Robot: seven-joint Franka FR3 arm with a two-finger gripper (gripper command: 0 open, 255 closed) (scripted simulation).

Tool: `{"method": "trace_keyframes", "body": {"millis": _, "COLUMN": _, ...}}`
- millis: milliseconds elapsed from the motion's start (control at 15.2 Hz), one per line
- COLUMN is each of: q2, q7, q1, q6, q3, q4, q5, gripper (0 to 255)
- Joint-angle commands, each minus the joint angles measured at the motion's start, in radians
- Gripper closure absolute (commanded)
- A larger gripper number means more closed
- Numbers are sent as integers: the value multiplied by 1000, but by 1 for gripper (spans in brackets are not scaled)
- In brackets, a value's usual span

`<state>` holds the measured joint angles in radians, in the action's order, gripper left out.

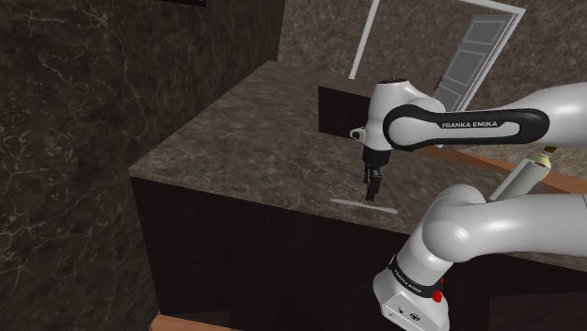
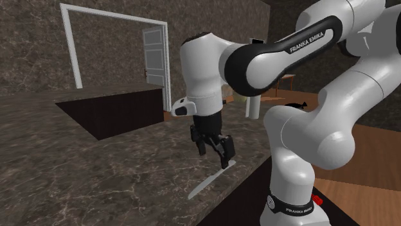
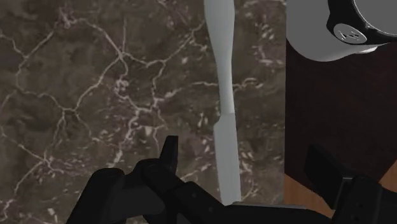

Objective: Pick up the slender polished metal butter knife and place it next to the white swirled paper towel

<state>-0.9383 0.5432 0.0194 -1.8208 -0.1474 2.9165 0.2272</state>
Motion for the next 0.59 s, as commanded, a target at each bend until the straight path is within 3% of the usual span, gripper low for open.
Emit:
{"method": "trace_keyframes", "body": {"millis": 0, "q2": 10, "q7": 44, "q1": 11, "q6": -35, "q3": -24, "q4": 35, "q5": 39, "gripper": 0}}
{"method": "trace_keyframes", "body": {"millis": 528, "q2": 45, "q7": 41, "q1": 37, "q6": -157, "q3": -51, "q4": 123, "q5": 79, "gripper": 0}}
